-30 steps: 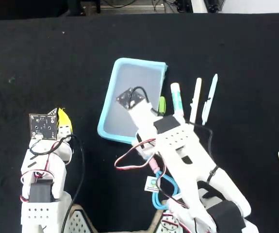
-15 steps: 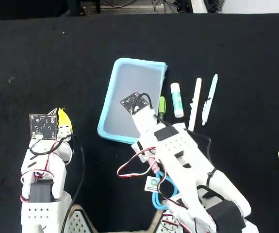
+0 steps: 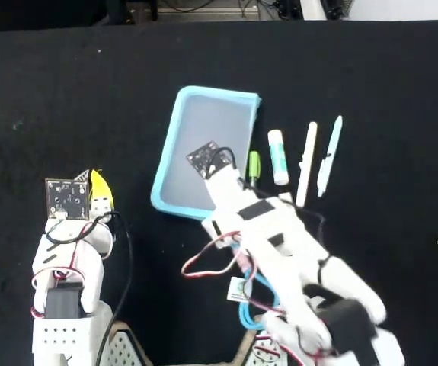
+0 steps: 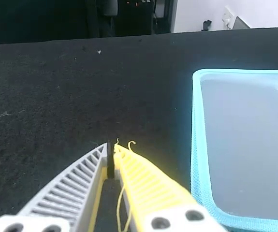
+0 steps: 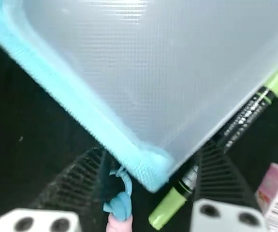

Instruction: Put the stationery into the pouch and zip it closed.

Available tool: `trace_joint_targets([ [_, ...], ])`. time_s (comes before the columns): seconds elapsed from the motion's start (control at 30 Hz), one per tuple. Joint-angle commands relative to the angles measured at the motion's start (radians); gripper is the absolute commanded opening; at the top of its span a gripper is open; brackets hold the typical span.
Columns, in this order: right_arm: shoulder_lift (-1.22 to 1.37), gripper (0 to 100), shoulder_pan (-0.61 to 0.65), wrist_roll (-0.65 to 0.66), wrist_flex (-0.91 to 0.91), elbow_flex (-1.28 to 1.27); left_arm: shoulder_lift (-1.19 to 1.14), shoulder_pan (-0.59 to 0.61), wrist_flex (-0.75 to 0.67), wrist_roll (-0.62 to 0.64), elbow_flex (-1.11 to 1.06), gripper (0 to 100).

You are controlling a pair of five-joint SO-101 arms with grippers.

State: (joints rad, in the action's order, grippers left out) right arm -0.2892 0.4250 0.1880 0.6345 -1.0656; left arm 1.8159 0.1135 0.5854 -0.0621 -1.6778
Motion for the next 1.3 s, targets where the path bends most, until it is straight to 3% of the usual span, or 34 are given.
trace_joint_targets([
  [0.0, 0.087, 25.3, -0.006, -0.009, 0.005, 0.134, 0.005, -0.010, 0.003, 0.006, -0.022, 3],
  [0.27, 0.151, 25.4, -0.005, -0.009, 0.149, 0.367, 0.005, -0.010, 0.003, 0.006, -0.022, 3],
  [0.77, 0.150, 25.5, 0.055, 0.002, 0.399, 0.406, 0.005, -0.010, 0.003, 0.006, -0.022, 3],
  [1.1, 0.151, 25.2, 0.138, 0.083, 0.204, 0.220, 0.005, -0.015, 0.002, 0.006, -0.022, 3],
  [1.27, 0.151, 25.1, 0.133, 0.204, 0.170, 0.179, 0.005, -0.015, 0.002, 0.006, -0.022, 3],
])
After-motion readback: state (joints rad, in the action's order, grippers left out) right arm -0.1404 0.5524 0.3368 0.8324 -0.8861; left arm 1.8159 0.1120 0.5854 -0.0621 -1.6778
